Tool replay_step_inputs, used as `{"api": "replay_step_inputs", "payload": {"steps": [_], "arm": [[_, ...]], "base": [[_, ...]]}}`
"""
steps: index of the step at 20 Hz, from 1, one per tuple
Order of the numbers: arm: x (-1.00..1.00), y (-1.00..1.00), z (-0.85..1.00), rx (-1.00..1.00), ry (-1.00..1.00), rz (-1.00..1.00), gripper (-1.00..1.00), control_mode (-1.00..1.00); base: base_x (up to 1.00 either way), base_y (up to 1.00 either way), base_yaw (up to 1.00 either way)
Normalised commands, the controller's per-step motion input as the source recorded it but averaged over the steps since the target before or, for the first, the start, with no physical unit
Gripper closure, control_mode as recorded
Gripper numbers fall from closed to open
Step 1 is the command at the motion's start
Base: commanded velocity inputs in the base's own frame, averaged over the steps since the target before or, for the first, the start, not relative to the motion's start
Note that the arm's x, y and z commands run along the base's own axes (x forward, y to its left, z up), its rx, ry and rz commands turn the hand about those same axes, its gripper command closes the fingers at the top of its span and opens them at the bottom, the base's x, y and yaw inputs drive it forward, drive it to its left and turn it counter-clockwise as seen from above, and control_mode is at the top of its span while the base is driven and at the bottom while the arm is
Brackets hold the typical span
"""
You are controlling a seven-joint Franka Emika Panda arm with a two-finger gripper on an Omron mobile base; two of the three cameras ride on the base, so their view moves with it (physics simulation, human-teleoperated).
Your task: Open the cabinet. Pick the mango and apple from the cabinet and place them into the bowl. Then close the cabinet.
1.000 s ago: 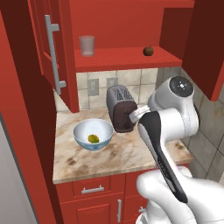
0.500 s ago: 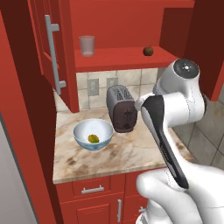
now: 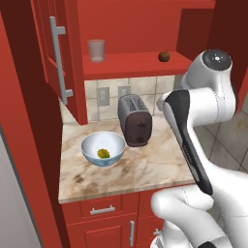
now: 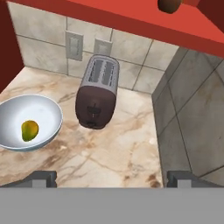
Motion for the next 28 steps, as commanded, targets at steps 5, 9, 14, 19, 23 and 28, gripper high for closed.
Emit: {"api": "replay_step_inputs", "payload": {"steps": [5,9,14,19,23,28], "arm": [[0.00,-0.12,0.28,0.00,0.00,-0.03,-1.00,-1.00],[0.16,-0.01,0.15,0.00,0.00,-0.03,-1.00,-1.00],[0.15,0.00,0.14,0.00,0.00,-0.03,-1.00,-1.00],[0.20,0.00,0.10,0.00,0.00,-0.03,-1.00,-1.00],[0.21,0.00,0.10,0.00,0.00,-0.04,-1.00,-1.00],[0.30,-0.02,0.07,0.00,0.00,-0.04,-1.00,-1.00]], "base": [[0.00,0.00,0.00],[0.00,0.00,0.00],[0.00,0.00,0.00],[0.00,0.00,0.00],[0.00,0.00,0.00],[0.00,0.00,0.00]]}}
